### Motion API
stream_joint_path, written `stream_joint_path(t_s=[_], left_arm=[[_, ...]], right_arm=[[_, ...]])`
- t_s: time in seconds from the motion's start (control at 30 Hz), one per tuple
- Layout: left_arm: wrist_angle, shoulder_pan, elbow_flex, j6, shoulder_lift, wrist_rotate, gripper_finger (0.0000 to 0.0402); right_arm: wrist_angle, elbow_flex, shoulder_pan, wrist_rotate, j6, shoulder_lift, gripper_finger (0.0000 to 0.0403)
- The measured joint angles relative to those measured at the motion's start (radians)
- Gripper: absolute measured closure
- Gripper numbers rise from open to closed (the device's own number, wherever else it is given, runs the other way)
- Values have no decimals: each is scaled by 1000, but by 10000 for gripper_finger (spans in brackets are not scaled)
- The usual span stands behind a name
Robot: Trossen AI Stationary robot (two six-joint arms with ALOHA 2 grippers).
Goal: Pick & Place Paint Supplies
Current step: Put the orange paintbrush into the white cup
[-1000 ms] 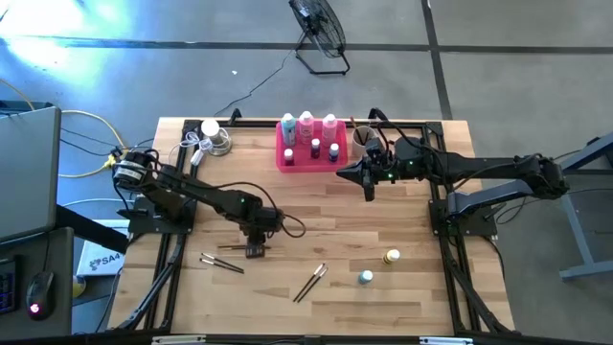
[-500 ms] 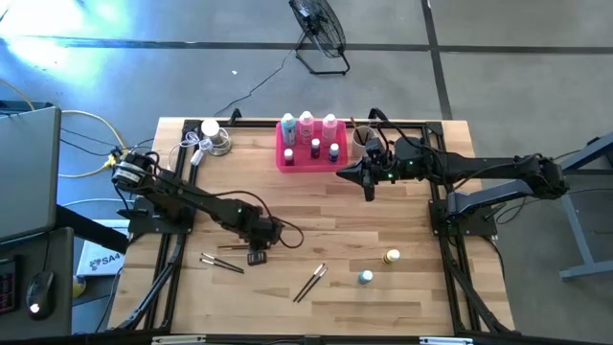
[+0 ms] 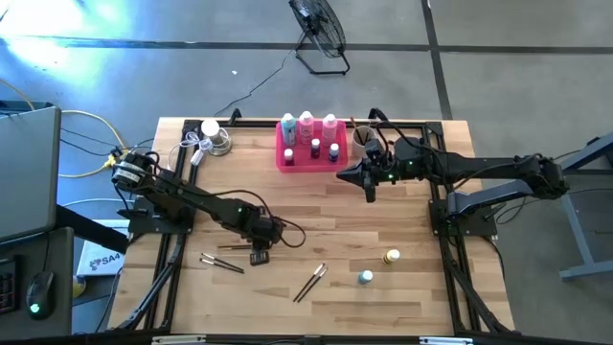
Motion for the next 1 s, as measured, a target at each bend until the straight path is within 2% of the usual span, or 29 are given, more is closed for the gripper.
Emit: stream_joint_path(t_s=[0.4, 0.6, 1.0], left_arm=[[23, 0, 0, -3, 30, -3, 302], [54, 0, 4, -3, 71, 46, 302], [32, 0, 3, 0, 70, 31, 302]], right_arm=[[-1, 0, 0, 0, -3, 0, 399], [-13, 0, 0, 0, -3, 0, 399], [-14, 0, 0, 0, -3, 0, 399]])
